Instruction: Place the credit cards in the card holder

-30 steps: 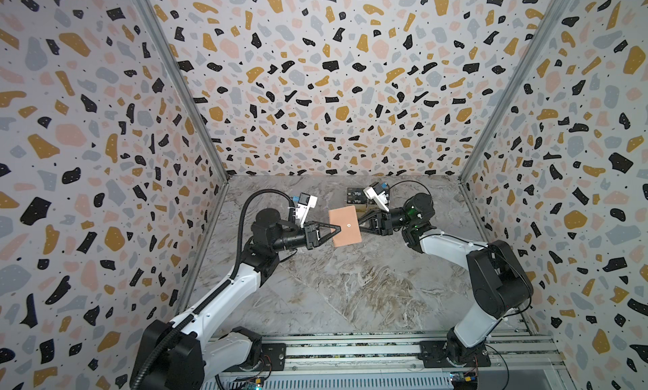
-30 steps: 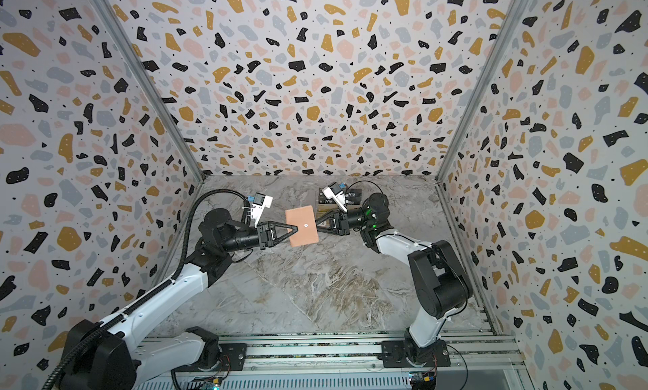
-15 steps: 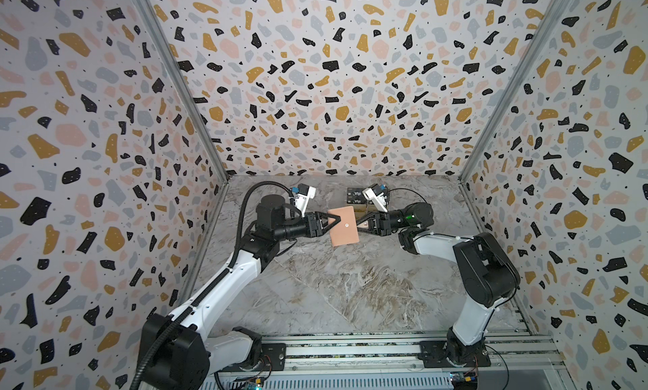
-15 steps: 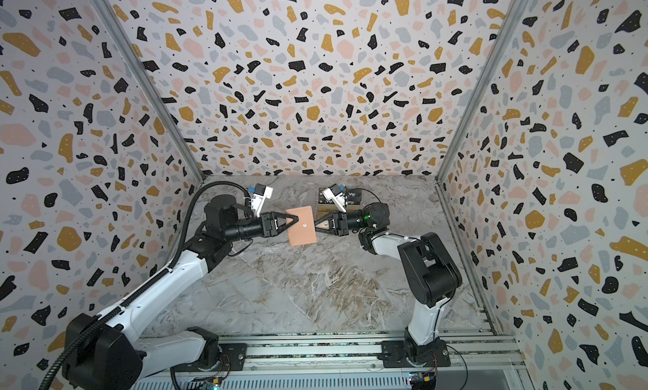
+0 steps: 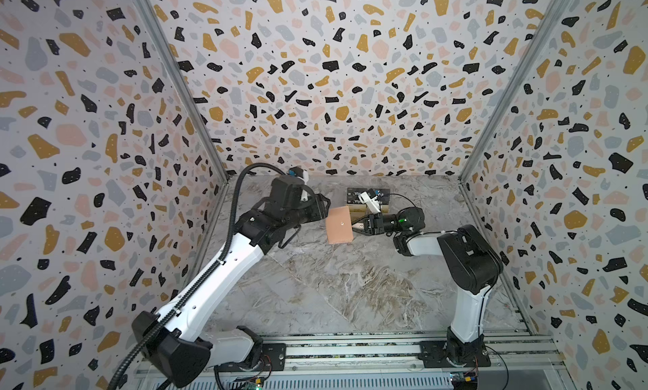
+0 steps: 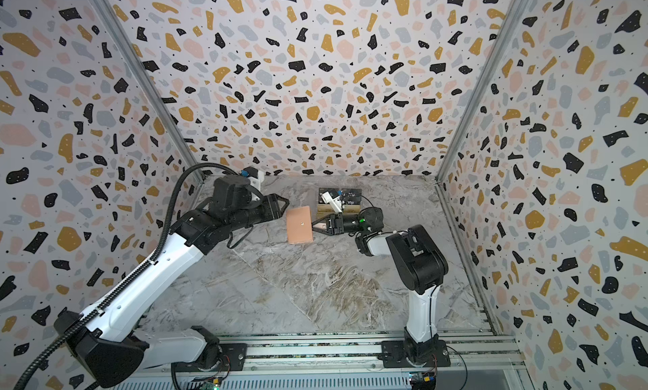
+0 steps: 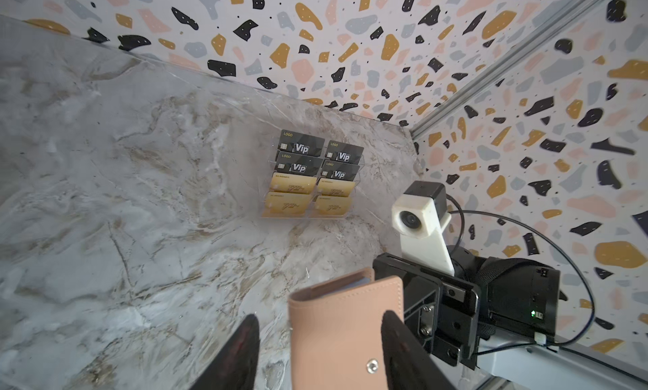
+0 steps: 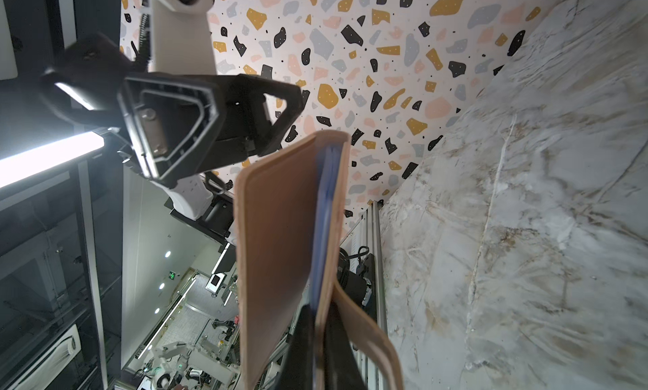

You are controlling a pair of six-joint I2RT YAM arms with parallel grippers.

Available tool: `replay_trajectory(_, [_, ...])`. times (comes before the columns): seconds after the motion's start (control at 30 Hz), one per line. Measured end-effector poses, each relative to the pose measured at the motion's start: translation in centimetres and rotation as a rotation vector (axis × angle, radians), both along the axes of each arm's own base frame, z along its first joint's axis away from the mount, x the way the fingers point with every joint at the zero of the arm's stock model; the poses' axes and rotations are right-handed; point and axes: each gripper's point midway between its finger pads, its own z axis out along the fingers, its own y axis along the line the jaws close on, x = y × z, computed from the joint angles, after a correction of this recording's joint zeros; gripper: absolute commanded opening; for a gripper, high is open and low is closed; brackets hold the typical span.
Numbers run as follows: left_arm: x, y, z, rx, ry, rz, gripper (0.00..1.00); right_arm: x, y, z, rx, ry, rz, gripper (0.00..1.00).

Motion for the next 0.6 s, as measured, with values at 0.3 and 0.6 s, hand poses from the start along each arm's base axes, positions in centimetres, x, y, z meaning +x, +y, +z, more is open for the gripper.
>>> replay_trajectory(0.3, [-2.0, -5.5, -3.9, 0.255, 0.016, 0.057, 0.61, -0.4, 1.5, 0.0, 0.034, -0.035, -0.07, 0.0])
replay_trajectory(0.6, [-1.0, -4.9, -4.4, 0.441, -0.016, 0.155, 0.62, 0.1, 2.0, -0.3, 0.035, -0.049, -0.108, 0.0])
